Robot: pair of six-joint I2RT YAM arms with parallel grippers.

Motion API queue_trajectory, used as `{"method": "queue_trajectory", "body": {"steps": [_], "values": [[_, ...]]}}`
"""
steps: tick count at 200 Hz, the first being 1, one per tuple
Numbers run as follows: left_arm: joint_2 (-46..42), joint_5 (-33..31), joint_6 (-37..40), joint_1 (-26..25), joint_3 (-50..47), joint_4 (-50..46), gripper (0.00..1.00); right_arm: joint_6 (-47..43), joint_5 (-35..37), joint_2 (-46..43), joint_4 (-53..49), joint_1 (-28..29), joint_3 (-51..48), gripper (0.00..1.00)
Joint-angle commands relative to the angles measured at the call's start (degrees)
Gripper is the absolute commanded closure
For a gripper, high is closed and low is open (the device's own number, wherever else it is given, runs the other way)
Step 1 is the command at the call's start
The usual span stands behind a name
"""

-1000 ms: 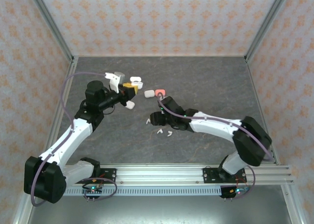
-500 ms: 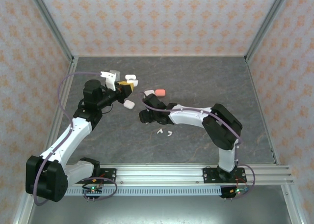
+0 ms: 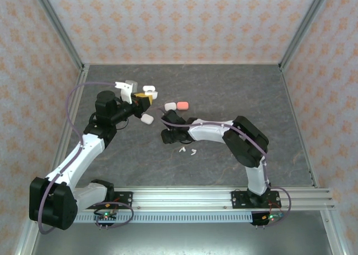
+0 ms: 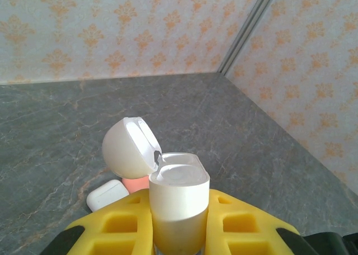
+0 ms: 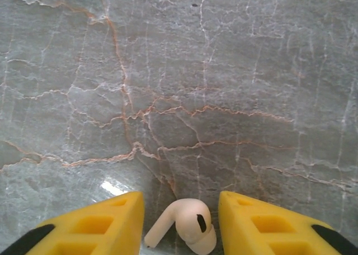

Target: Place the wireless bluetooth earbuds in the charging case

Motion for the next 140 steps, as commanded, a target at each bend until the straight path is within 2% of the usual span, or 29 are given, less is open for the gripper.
{"method": "queue_trajectory", "body": {"steps": [1,78,111,140], "values": [[-0.46,0.07,1.51,0.42,2.33,-0.26,1.0,-0.73,-0.45,1.33,-3.05,0.24,1.2,0.63],[-0.66,0.11,1.88,0.35,2.45,-0.94,1.0,-0.72,-0.15,-1.06,-2.76,0.19,-0.04,0.83],[-0.82,0.3,1.25,0.39,2.42,-0.31,1.0,-0.57,2.82,-7.57,-0.53,0.24,-2.64,0.84],[-0.64,3.01,0.42,0.32,2.16,1.7,1.0,-1.22,6.85,-15.51,0.37,0.22,-5.1,0.84]]}}
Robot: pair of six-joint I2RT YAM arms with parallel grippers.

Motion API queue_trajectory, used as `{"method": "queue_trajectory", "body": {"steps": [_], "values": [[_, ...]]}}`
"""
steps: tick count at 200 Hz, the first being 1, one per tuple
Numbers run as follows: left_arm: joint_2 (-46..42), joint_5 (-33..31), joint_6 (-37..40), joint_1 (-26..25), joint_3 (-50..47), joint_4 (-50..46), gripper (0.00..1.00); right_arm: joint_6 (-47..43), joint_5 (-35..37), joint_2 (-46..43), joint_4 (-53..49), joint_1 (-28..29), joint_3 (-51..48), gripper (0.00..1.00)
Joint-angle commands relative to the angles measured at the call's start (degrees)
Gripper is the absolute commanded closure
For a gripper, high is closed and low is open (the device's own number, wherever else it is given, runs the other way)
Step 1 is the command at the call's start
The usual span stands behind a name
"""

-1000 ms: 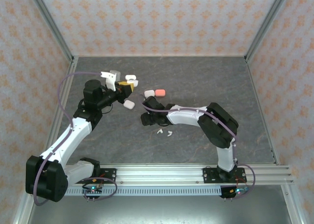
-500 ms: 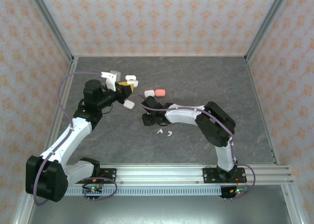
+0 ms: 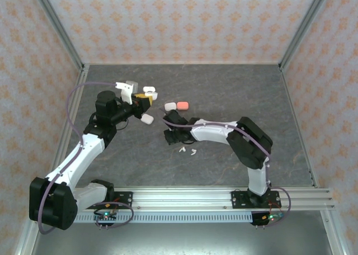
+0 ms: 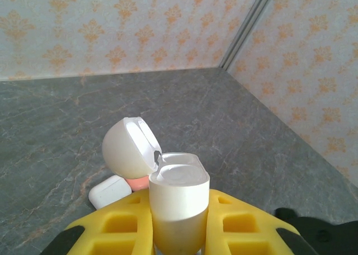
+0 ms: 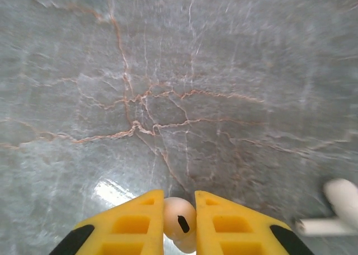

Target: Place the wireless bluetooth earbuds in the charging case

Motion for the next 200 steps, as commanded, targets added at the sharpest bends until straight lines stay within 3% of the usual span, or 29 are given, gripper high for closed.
{"method": "queue_trajectory", "body": {"steps": [1,43,88,135,200], "values": [[-0.6,2.79,-0.37,0.27,2.01,2.91,1.0,-0.63,5.42,-8.84,1.23,0.34,-1.61,0.84],[-0.08,7.42,0.25,-1.11,2.45,4.53,1.0,-3.4,13.83,-24.17,2.44,0.29,-5.91,0.84],[0.54,10.31,8.66,-9.37,6.11,-1.04,1.0,-9.72,17.7,-37.03,2.58,0.3,-4.35,0.84],[3.24,13.55,10.02,-12.56,8.58,-0.68,1.0,-13.93,14.94,-40.87,3.14,0.35,-0.09,0.84],[4.88,15.41,10.01,-14.88,9.64,0.07,1.0,-14.46,10.91,-38.65,5.85,0.37,0.91,0.84]]}}
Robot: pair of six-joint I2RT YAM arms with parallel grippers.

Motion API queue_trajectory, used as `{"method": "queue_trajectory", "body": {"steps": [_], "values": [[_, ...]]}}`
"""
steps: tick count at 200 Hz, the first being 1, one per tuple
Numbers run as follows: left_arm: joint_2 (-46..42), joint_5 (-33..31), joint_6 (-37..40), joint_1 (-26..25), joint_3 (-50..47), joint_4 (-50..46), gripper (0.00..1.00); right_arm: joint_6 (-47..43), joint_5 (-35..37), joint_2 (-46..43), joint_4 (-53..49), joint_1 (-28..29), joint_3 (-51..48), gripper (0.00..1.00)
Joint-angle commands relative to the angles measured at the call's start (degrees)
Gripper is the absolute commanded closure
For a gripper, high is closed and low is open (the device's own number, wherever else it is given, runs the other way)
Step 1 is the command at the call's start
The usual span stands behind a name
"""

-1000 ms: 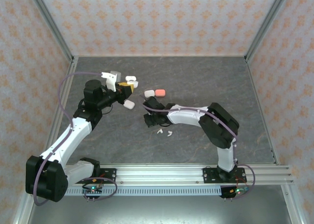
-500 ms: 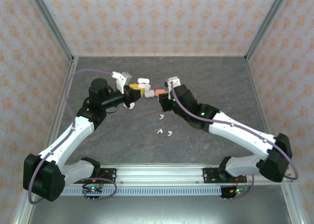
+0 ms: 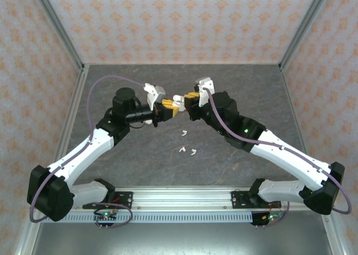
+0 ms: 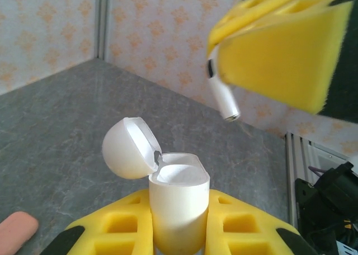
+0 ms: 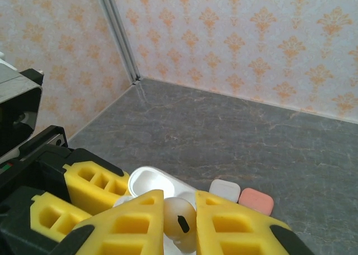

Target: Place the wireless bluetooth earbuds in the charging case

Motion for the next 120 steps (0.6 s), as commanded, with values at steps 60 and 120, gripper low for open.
{"method": "queue_trajectory", "body": {"steps": [60,120], "values": [[0.17,2.48,0.91,-0.89,2.22,0.77,1.0,-1.53,-2.34,3.94,-0.06,0.38,3.64,0.84],[-0.15,1.73,0.74,-0.98,2.12,1.04,1.0,-0.71,-4.98,4.07,-2.46,0.39,3.71,0.84]]}}
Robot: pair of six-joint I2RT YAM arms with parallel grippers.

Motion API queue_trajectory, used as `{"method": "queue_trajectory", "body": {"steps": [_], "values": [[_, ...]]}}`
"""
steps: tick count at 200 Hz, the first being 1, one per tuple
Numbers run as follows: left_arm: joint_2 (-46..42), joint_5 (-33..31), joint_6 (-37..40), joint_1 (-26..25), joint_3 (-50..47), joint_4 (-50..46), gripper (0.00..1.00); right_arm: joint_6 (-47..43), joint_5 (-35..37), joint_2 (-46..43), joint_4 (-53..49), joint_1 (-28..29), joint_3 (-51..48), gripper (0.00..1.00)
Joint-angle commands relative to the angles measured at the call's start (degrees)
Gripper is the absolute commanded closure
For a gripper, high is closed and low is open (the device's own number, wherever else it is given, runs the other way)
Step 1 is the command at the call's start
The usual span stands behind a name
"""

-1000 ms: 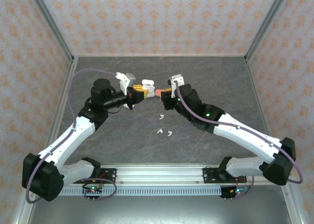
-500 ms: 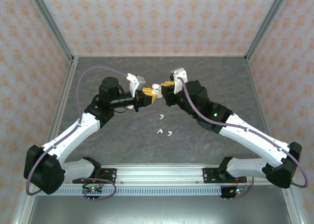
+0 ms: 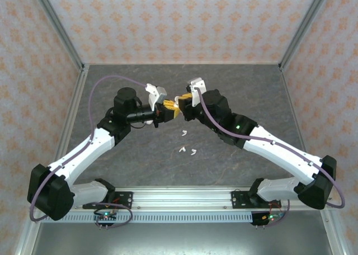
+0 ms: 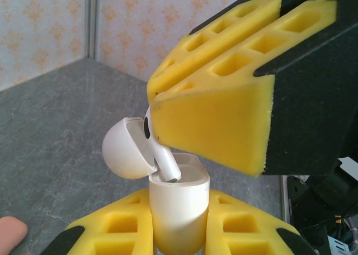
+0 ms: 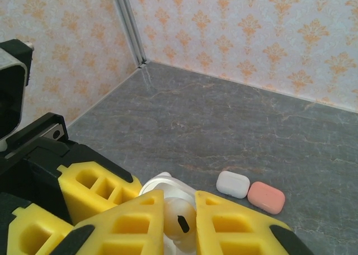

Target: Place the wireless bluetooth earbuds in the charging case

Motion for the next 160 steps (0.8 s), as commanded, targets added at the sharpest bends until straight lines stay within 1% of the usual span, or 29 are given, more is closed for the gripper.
{"method": "queue_trajectory", "body": {"steps": [1,25,99,137,146,150,160], "values": [[-0.54,0.77,0.73,-0.47,1.87,1.06,1.0,-0.07,-2.53,-0.08,-2.18,0.31,2.26,0.84],[-0.97,-0.06,0.31,-0.52,1.26,2.12,1.0,0.54,-4.86,-0.75,-4.54,0.36,2.01,0.84],[-2.17,0.71,-1.19,-0.52,-0.18,6.04,1.0,5.89,-11.51,-1.74,-3.47,-0.28,0.56,0.82],[-2.57,0.62,-1.69,-0.51,-0.63,7.07,1.0,10.11,-14.86,-2.88,-1.02,-2.16,-0.15,0.76],[-2.66,0.65,-1.78,-0.52,-0.65,7.06,1.0,10.7,-15.27,-2.88,-0.29,-2.44,-0.15,0.73],[-2.66,0.68,-1.74,-0.47,-0.64,7.07,1.0,11.01,-15.46,-4.47,0.09,-2.5,-0.15,0.71],[-2.7,0.71,-1.75,-0.52,-0.84,7.16,1.0,11.89,-15.76,-5.26,1.29,-2.68,-0.07,0.66]]}}
